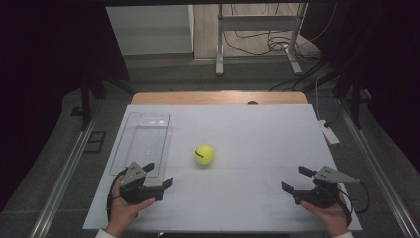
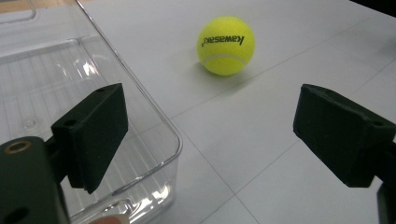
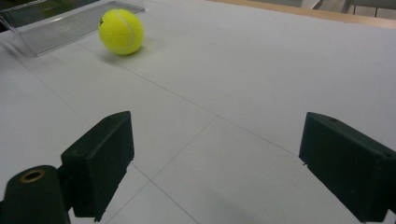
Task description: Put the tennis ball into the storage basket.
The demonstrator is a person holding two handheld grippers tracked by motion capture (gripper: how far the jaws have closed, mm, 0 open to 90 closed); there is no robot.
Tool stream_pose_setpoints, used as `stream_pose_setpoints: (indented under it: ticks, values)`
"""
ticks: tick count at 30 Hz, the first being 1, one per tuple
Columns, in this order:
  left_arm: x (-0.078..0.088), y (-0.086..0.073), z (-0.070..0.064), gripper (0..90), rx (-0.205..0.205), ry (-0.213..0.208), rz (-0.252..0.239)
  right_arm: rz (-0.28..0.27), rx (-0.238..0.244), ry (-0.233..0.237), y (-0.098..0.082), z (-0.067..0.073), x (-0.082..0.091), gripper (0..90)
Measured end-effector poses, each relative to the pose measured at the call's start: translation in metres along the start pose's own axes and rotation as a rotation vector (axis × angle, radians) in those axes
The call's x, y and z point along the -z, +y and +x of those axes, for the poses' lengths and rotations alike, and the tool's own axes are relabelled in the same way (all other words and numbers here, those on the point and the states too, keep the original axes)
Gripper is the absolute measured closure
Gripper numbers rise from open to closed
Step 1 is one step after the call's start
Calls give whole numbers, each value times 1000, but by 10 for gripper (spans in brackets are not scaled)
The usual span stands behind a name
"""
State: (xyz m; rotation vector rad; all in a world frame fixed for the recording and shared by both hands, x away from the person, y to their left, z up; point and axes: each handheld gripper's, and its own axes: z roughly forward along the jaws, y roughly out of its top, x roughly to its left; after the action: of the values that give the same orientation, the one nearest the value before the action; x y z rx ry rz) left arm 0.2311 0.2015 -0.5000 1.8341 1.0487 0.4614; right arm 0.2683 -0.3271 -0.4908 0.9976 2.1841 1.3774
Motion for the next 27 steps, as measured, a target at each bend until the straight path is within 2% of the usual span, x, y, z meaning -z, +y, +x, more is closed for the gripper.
stream_pose_setpoints:
  ticks: [27]
  values:
    - [0, 9, -5, 118, -1, -11, 13, 3, -17, -7, -1, -2, -1, 106]
